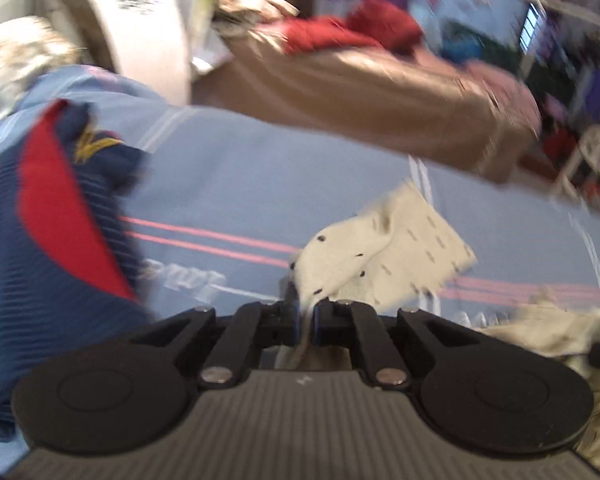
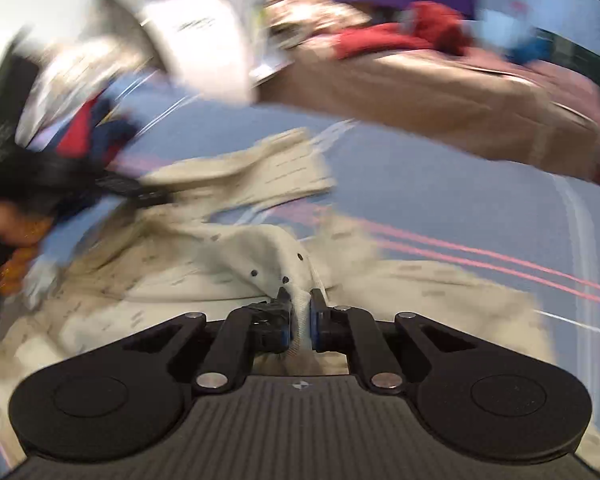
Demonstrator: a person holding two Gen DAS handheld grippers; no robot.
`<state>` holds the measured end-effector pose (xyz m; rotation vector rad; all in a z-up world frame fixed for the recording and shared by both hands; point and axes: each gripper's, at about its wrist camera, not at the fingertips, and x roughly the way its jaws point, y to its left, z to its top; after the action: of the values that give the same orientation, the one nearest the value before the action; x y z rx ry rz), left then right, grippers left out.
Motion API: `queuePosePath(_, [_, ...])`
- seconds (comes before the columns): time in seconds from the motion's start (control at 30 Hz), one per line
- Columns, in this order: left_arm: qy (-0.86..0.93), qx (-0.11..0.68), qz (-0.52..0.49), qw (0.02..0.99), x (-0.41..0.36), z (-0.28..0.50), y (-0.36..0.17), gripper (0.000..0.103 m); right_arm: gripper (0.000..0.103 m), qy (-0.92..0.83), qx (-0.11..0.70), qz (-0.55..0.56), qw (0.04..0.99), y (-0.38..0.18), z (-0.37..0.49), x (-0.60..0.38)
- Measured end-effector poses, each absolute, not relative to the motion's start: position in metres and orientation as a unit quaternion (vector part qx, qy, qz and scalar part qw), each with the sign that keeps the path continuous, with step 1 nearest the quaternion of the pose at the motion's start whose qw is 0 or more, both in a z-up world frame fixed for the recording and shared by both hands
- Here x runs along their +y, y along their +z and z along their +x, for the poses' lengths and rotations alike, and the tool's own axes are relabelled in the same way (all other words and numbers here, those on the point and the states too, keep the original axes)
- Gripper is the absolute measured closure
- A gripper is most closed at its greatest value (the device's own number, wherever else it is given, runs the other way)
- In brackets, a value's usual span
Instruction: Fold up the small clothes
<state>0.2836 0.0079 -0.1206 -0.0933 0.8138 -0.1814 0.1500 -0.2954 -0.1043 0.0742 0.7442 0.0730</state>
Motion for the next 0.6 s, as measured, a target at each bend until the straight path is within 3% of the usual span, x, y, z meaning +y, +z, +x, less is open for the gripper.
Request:
queuePosePath(0.1, [-0.039,0.371,-0.043,0.927,0.052,0.278,-0.106,0.097,0.093,-0.063,0.354,0.051,0.932,-0.094,0.127,-0.355])
queuePosePath(0.2, [0.027,0.371,-0.026,0.928,0.089,0.277,-0.105,0.096,0.09,-0.159,0.364,0.049,0.916,-0.096,0.103,-0.413])
queuePosePath(0.23, [0.021,0.385,-0.047,0.921,0.104,0.277,-0.107,0.094,0.085,-0.168,0.376,0.078,0.908,-0.101,0.097,-0.432])
queuePosePath(0.3, [0.024,0.401,-0.046,0.915,0.114,0.273,-0.113,0.086,0.084,-0.167,0.388,0.126,0.898,-0.108,0.077,-0.458])
queuePosePath(0.33, [0.031,0.4,-0.032,0.915,0.116,0.27,-0.116,0.081,0.074,-0.173,0.401,0.123,0.891,-0.11,0.072,-0.462])
queuePosePath(0.37, [0.037,0.4,-0.023,0.915,0.117,0.266,-0.118,0.076,0.054,-0.178,0.419,0.112,0.883,-0.113,0.07,-0.464])
queuePosePath(0.4, [0.043,0.4,-0.019,0.916,0.115,0.265,-0.117,0.073,0.041,-0.194,0.431,0.093,0.876,-0.116,0.071,-0.457])
queuePosePath(0.43, [0.048,0.396,-0.014,0.917,0.112,0.263,-0.112,0.056,0.02,-0.215,0.424,0.077,0.876,-0.113,0.067,-0.452])
queuePosePath(0.47, [0.047,0.391,-0.009,0.919,0.106,0.26,-0.105,0.031,0.009,-0.225,0.404,0.063,0.884,-0.107,0.064,-0.445])
queuePosePath(0.53, [0.039,0.371,0.007,0.928,0.084,0.258,-0.091,0.002,0.0,-0.228,0.353,0.039,0.906,-0.091,0.063,-0.43])
queuePosePath(0.6, [0.013,0.336,0.034,0.941,0.057,0.25,-0.074,0.0,0.0,-0.212,0.295,0.02,0.932,-0.072,0.067,-0.411])
